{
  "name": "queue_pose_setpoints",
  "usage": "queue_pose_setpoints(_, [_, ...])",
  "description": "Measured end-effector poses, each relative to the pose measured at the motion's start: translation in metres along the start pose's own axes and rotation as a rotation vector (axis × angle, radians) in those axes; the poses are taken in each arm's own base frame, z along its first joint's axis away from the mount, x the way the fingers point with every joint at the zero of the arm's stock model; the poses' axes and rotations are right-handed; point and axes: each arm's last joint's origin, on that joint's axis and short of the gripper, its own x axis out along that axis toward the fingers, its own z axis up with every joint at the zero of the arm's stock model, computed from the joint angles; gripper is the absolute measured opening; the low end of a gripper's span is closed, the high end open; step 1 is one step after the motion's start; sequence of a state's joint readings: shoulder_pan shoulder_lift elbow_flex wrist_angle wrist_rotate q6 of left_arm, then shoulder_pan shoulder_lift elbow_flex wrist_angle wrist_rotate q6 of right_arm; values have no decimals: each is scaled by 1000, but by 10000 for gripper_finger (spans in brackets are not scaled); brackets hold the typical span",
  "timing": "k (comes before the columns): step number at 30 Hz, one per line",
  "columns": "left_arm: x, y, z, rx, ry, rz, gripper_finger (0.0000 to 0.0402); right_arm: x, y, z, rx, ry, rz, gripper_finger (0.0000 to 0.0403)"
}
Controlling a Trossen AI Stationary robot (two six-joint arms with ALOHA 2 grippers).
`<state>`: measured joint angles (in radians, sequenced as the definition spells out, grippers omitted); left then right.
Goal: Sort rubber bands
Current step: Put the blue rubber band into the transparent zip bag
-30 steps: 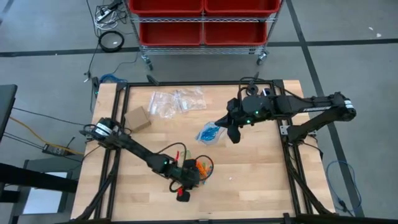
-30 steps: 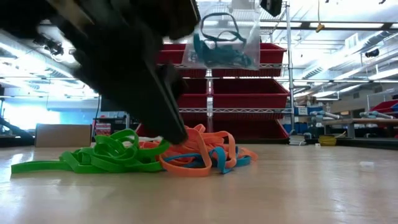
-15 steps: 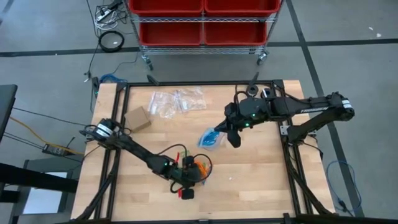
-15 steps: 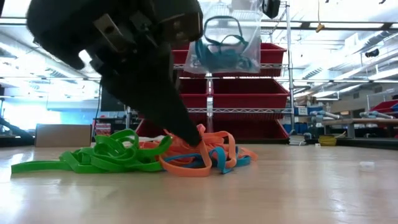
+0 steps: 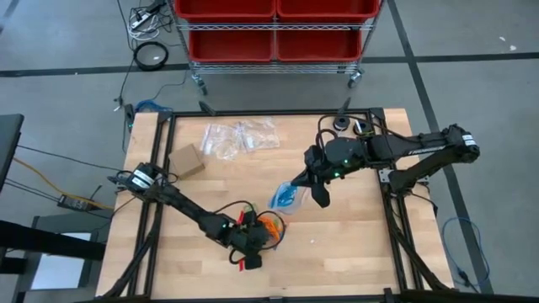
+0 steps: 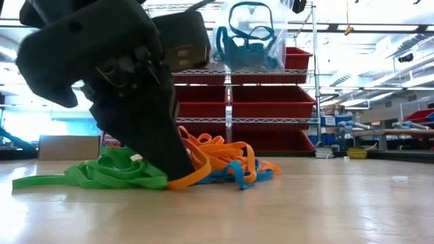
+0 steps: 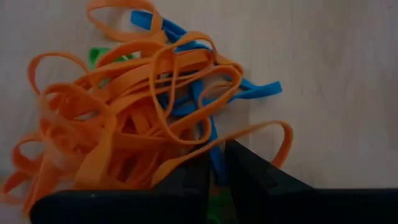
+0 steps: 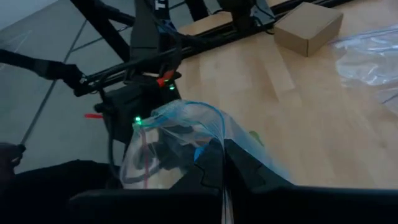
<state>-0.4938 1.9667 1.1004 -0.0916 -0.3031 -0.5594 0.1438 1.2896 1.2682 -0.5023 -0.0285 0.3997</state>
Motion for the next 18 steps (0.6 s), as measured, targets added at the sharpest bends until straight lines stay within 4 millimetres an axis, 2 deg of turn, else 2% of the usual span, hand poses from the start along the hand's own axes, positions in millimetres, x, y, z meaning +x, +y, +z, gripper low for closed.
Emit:
queue_pose_setpoints(5, [-1,8,-4,36,16,159,57,0,0,0,-8,3,9,0])
queue_pose_setpoints(10, [-4,17,0,35,65,255,41,0,0,0,-12,8,17,0])
queue_pose_setpoints(14, [-7,18,9,56,58,261,15,0,0,0,-17,8,16,0])
queue_pose_setpoints(18, [-14,20,32,75,-21,245,6,0,1,0,-19,7,17,0])
